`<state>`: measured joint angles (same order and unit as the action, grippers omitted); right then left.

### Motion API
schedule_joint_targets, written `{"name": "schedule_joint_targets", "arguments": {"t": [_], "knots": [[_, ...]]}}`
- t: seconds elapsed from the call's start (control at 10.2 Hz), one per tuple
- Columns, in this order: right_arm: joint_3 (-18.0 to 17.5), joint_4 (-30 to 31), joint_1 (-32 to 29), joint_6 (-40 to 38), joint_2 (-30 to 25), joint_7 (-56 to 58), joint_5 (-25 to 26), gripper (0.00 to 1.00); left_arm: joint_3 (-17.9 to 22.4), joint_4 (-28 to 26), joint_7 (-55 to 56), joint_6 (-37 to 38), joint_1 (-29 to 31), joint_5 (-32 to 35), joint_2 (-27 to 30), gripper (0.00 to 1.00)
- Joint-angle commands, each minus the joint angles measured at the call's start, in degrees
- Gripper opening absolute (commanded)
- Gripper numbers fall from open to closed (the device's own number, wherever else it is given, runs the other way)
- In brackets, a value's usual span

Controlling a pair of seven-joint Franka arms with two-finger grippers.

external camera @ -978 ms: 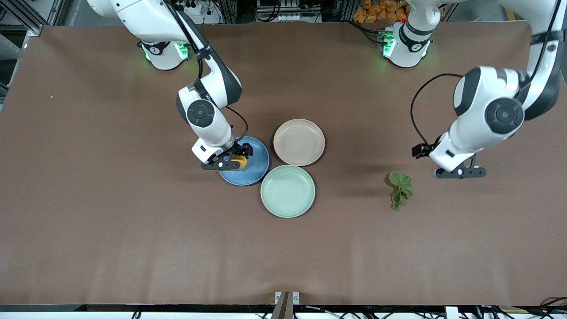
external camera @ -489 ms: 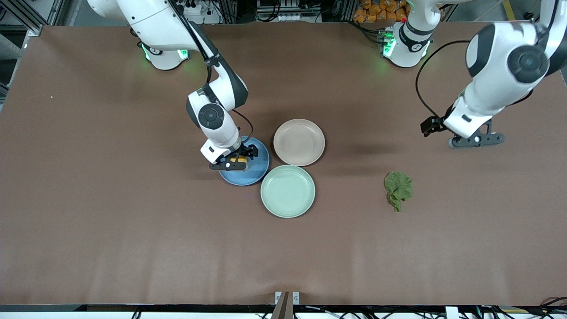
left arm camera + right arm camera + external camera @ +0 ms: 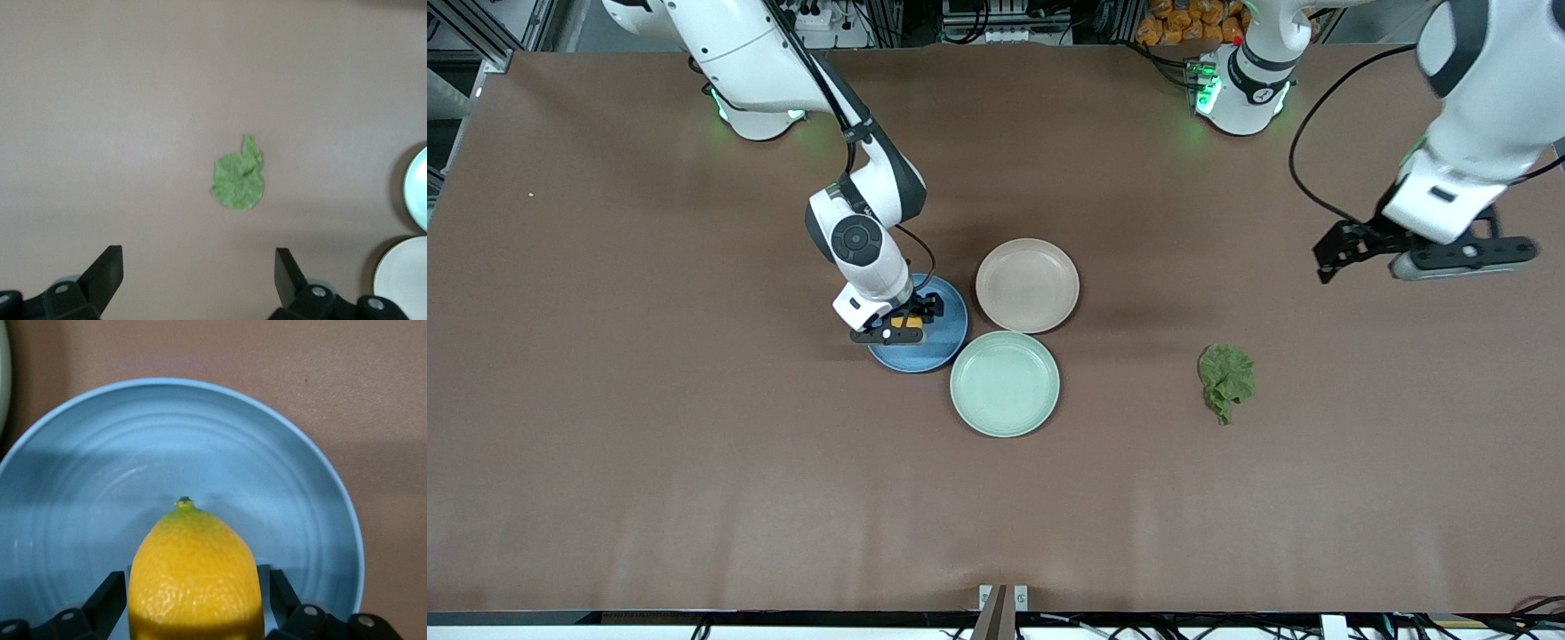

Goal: Pick lemon and lettuce from blue and beige plates
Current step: 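Close the right gripper on the lemon while the left gripper rises, then lift the lemon off the blue plate with the right gripper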

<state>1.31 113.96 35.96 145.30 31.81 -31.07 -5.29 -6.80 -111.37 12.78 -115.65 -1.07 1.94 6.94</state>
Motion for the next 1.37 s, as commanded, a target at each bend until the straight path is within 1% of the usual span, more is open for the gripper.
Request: {"name": "schedule_joint_targets", "arguments": {"t": [0.0,0.1,0.2,0.39,0.68,0.88,1.08,1.27], "knots": [[0.3,0.1,0.4,0.2,-0.2,-1.4,1.2,0.56,0.7,7.8,0.1,5.8,-0.5,-1.3,-3.1,1.0],[0.3,0.1,0.3,-0.4,-0.3,-1.8,1.2,0.47,0.7,10.7,0.0,8.8,-0.8,-1.2,-4.1,1.0],[0.2,0.0,0.2,-0.9,-0.7,-1.9,1.0,0.44,0.7,12.7,-0.1,11.5,-0.9,-1.3,-4.3,1.0],[0.4,-1.0,-0.4,-6.0,-2.6,-1.7,0.9,0.43,0.6,15.8,-0.3,16.9,-1.0,-1.4,-4.3,1.0],[0.4,-3.6,-3.1,-13.7,-5.7,-0.7,0.7,0.42,-0.6,16.0,-0.4,19.4,-0.6,-1.2,-2.3,1.0],[0.4,-4.3,-6.0,-17.3,-7.8,3.4,0.5,0.41,-2.2,16.2,-0.4,22.3,-0.2,-1.2,-1.5,1.0],[0.4,-4.3,-10.0,-20.9,-10.4,9.9,0.5,0.41,-2.1,20.2,-0.4,25.9,-0.7,-1.3,-1.8,1.0],[0.5,-4.3,-14.7,-23.8,-12.8,17.1,0.5,0.41,-2.4,21.0,-1.1,27.3,-0.7,-1.5,-1.8,1.0]]}}
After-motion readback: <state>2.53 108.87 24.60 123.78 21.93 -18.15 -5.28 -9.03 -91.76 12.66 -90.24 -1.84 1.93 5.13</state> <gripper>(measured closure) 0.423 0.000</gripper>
